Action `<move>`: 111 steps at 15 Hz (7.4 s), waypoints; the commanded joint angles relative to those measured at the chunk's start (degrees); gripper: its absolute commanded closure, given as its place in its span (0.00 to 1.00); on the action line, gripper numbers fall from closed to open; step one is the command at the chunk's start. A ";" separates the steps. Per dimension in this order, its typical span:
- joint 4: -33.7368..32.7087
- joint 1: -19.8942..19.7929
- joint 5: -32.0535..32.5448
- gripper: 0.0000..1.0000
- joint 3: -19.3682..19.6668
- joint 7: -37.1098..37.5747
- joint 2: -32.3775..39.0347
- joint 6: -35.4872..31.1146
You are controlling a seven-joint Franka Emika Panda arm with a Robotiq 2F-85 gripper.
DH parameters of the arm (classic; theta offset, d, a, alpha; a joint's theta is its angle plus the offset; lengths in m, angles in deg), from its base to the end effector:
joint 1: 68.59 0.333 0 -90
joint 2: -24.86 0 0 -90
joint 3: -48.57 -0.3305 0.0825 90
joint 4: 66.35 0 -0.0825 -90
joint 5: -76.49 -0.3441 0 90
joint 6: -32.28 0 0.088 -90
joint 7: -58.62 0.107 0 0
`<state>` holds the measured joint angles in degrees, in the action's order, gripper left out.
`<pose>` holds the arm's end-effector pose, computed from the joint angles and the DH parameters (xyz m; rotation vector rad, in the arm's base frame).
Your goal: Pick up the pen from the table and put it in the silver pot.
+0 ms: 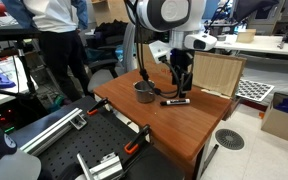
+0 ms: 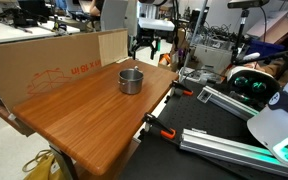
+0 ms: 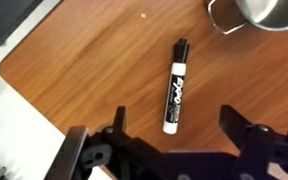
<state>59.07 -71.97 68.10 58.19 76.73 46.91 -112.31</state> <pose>0.5242 -0.1209 0.2541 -2.9583 1.0026 0.0661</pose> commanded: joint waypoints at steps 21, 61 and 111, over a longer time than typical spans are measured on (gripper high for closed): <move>-14.24 1.89 3.89 0.87 2.69 7.03 15.87 2.15; 24.46 1.18 6.06 0.94 -8.64 -5.86 -30.31 -11.20; 12.84 2.29 14.54 0.00 -9.67 -4.44 -23.49 7.97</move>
<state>68.30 -70.33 80.74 47.51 73.34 28.93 -104.04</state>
